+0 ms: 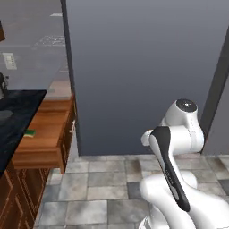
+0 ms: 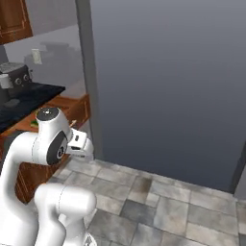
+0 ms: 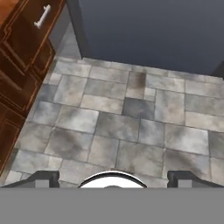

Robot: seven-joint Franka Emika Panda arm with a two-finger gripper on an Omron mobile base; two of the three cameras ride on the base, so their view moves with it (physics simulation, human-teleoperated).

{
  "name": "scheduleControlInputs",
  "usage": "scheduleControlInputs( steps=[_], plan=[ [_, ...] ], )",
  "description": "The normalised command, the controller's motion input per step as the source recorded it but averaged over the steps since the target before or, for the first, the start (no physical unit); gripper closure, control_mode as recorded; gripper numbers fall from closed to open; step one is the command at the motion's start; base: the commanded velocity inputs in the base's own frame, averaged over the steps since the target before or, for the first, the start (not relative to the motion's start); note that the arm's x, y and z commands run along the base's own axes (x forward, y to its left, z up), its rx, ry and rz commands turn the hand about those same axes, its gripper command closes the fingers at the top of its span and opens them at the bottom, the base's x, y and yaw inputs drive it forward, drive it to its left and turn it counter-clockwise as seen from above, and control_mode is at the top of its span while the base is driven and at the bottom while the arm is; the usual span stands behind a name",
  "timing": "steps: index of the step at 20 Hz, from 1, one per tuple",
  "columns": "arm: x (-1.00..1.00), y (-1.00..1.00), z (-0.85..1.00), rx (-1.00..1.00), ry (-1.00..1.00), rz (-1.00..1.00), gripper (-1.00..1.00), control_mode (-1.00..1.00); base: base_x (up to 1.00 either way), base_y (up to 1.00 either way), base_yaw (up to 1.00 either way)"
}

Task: Restock the sink supplies by placing the sponge and soap dispenser on the counter and next to the sink. Make sure the soap dispenser is upright.

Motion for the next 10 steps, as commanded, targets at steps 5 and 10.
scheduleControlInputs(
  steps=[5, 10],
  plan=[
    [0.00, 0.00, 0.00, 0.00, 0.00, 0.00, -1.00, 1.00, 0.33, 0.99, 0.35],
    [0.00, 0.00, 0.00, 0.00, 0.00, 0.00, -1.00, 1.00, 0.40, 0.06, 0.41]
  ],
)
